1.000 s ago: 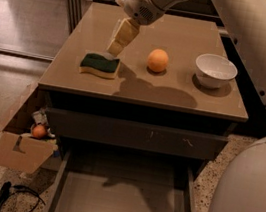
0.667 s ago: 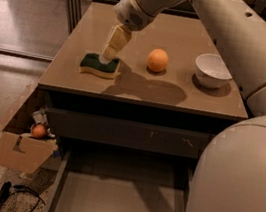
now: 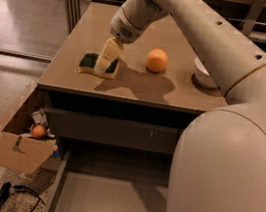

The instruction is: Place sponge into middle drawer

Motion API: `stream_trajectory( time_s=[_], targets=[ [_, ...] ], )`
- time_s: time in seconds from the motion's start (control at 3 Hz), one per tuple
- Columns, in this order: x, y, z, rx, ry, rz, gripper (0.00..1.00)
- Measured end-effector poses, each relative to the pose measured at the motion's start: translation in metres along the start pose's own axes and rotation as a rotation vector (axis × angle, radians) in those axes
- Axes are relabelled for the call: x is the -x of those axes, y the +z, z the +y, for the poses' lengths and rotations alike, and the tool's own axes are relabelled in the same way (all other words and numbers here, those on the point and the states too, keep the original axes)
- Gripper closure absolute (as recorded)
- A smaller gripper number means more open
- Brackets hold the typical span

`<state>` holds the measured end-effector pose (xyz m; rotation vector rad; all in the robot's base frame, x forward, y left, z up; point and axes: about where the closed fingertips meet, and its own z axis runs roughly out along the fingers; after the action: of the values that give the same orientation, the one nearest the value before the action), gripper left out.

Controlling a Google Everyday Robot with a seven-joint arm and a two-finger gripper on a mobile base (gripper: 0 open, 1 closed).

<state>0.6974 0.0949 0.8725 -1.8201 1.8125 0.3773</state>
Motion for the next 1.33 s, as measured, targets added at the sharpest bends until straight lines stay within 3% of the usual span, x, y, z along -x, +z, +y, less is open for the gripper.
stream_trajectory(
  time_s=[1.0,1.33],
  targets=[
    [-0.019,0.041,-0.001,0.041,0.084,0.022,0.0],
    [-0.019,0.042,-0.001,0.041,0.084,0.022,0.18]
  ],
)
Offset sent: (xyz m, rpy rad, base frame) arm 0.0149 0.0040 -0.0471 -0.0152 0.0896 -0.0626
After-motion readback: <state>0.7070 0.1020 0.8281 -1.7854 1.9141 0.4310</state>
